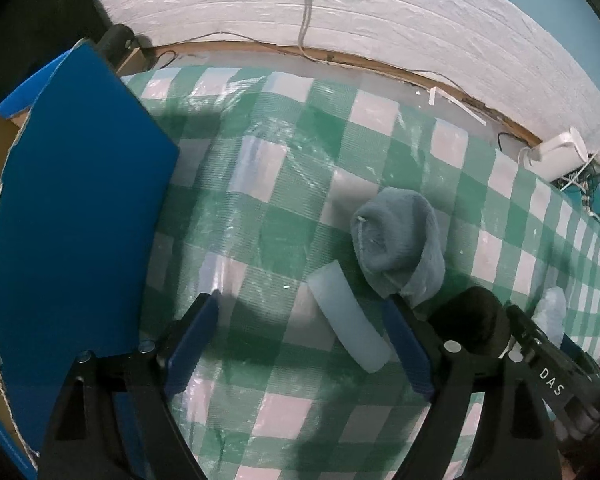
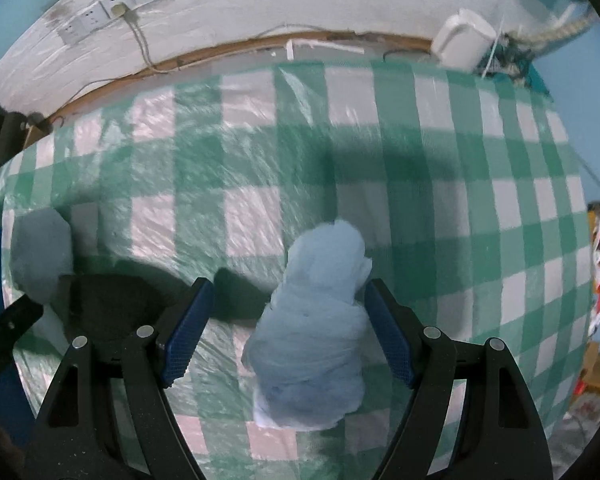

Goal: Organize soft objects
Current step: 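Grasp the white-blue plastic bag with the right tool while the left tool grasps the white foam tube, then carry the plastic bag and foam tube over the box with both tools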

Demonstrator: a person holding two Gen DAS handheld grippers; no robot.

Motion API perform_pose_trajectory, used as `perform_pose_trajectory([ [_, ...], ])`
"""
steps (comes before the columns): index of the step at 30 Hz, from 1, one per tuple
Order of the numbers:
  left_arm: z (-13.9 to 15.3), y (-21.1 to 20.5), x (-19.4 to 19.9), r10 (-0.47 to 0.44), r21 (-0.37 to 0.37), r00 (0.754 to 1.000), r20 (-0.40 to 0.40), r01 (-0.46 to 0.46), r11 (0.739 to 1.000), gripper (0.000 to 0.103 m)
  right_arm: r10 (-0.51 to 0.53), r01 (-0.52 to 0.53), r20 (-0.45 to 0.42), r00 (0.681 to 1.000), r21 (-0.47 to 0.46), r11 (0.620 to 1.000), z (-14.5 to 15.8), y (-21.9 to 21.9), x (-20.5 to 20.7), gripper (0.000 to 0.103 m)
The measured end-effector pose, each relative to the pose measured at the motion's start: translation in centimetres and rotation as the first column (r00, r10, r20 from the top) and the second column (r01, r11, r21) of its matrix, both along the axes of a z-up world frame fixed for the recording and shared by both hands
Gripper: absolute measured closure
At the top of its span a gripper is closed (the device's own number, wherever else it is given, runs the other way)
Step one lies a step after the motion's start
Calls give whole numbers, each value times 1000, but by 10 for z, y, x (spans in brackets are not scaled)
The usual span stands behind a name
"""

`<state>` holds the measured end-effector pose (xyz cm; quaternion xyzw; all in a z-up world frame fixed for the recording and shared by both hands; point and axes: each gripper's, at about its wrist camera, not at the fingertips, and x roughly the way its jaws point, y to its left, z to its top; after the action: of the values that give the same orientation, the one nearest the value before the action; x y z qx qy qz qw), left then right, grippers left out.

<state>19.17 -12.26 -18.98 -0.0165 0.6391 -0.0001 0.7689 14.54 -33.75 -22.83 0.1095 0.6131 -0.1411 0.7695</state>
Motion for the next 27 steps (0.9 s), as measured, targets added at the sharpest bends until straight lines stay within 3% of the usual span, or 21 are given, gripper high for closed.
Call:
perform_pose_trajectory([
  [3,-2,-7,0,-14,2,1000,-4,14,1000,17,-16,16,6,1000,41,999,-1,-7,-8,27],
  [5,-2,-11,-1,-21,-9,1000,-9,21,1000,17,-9,9,16,1000,32,999,1,-7,-13,34],
  [7,-3,-15,-2,-37,-15,999,-7,37,999,20,2,-2,19,1000,13,1000,3,-9,-17,50],
  [9,-3,-20,-3,-51,-26,999,-3,51,998,27,3,-4,28,1000,37,999,4,-13,-22,55],
  [12,-6,-26,-5,-65,-52,998,-13,65,997,48,8,-10,30,1000,77,997,5,-21,-28,57],
  [14,-6,-29,-7,-74,-40,997,-6,74,996,73,22,-25,31,999,95,995,6,-23,-33,58],
  [17,-6,-32,-9,-98,-43,995,-12,97,994,85,53,-56,33,998,88,995,9,-22,-39,59],
  [20,-7,-29,-9,-100,-81,995,-23,97,992,92,75,-78,38,996,87,993,13,-20,-43,59],
  [27,-2,-24,-15,-118,-92,993,-11,117,989,94,118,-122,55,992,80,989,28,-10,-53,59],
])
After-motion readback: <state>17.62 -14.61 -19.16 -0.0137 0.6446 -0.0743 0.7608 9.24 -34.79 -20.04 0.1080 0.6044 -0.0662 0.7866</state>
